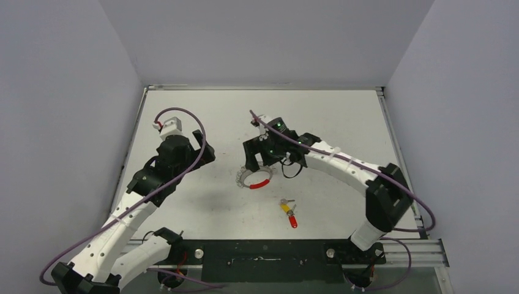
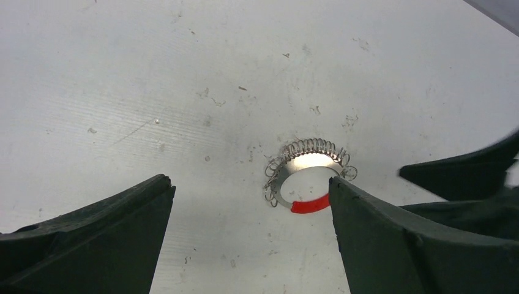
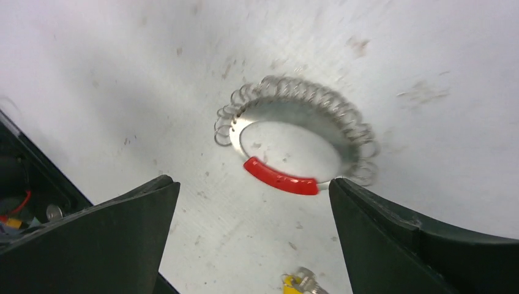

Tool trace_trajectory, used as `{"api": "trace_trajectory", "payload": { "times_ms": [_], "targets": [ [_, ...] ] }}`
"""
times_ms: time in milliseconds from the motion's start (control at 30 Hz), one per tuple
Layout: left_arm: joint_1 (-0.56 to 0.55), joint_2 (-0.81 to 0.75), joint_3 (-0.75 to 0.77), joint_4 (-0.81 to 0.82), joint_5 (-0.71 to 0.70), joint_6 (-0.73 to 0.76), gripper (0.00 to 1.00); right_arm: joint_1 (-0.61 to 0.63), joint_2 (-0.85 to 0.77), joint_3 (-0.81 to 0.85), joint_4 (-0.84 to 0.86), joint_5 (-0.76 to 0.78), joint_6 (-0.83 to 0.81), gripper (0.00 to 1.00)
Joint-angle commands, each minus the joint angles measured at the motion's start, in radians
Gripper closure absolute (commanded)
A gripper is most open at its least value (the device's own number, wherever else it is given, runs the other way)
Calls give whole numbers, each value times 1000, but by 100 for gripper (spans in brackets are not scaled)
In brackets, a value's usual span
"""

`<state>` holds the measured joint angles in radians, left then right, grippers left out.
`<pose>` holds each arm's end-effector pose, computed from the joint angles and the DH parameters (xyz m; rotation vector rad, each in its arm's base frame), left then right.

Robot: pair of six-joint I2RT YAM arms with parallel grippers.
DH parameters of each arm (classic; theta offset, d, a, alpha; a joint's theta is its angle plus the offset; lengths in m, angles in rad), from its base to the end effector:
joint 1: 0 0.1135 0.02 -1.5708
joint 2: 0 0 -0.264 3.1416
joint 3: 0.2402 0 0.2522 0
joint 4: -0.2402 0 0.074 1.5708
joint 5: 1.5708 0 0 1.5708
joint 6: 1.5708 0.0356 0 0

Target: Put the keys on the keyring

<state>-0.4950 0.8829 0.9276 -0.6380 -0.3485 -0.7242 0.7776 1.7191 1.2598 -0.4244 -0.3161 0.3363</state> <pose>0.1673 -0.0765 0.3283 -0.4425 2.0971 -0.3417 0.2585 0.2700 0.2364 -0.7119 2.4984 0.8413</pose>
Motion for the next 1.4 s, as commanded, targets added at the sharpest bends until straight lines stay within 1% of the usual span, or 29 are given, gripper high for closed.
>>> {"api": "trace_trajectory", "payload": {
  "times_ms": [0, 67, 100, 233, 333, 500, 567, 633, 700, 767, 833, 900, 933, 1000, 1033, 1167, 1200, 1300, 1367],
  "targets": [
    [11, -24, -29, 32, -13, 12, 3, -30, -256, -5, -43, 355, -55, 0],
    [16, -21, -49, 60, 24, 29, 3, -55, -321, -35, -59, 434, -18, 0],
    [20, -14, -55, 70, 37, 33, 3, -73, -350, -54, -71, 444, 8, 0],
    [43, 48, -74, 92, 95, 29, 3, -204, -417, -163, -41, 265, 74, 0],
    [88, 122, -86, 110, 176, 10, 3, -243, -413, -269, 20, 175, 87, 0],
    [169, 278, -99, 140, 345, -19, 3, -246, -269, -351, 142, 43, 100, 0],
    [176, 333, -111, 169, 425, -16, 3, -246, -191, -353, 190, -24, 116, 0],
    [175, 372, -136, 218, 471, -21, 3, -243, -111, -337, 215, -89, 132, 0],
    [175, 399, -168, 287, 519, -30, 3, -235, -41, -305, 222, -118, 139, 0],
    [173, 425, -191, 354, 562, -43, 7, -224, 21, -267, 223, -132, 138, 0],
    [168, 451, -206, 385, 586, -55, 14, -218, 69, -235, 221, -130, 131, 1],
    [155, 474, -213, 403, 588, -65, 17, -215, 108, -207, 219, -119, 123, 3],
    [147, 485, -213, 407, 584, -67, 19, -215, 126, -195, 219, -120, 119, 6],
    [127, 515, -210, 408, 568, -73, 22, -212, 157, -166, 215, -131, 112, 16],
    [118, 529, -205, 408, 559, -75, 22, -209, 169, -157, 211, -132, 111, 19],
    [84, 597, -190, 419, 548, -83, 27, -189, 184, -149, 202, -132, 101, 26],
    [78, 612, -190, 426, 546, -89, 29, -185, 186, -153, 198, -131, 97, 29],
    [68, 656, -191, 451, 541, -99, 34, -178, 181, -174, 194, -136, 93, 46],
    [63, 679, -186, 465, 544, -102, 38, -176, 166, -202, 201, -150, 100, 60]
  ]
}}
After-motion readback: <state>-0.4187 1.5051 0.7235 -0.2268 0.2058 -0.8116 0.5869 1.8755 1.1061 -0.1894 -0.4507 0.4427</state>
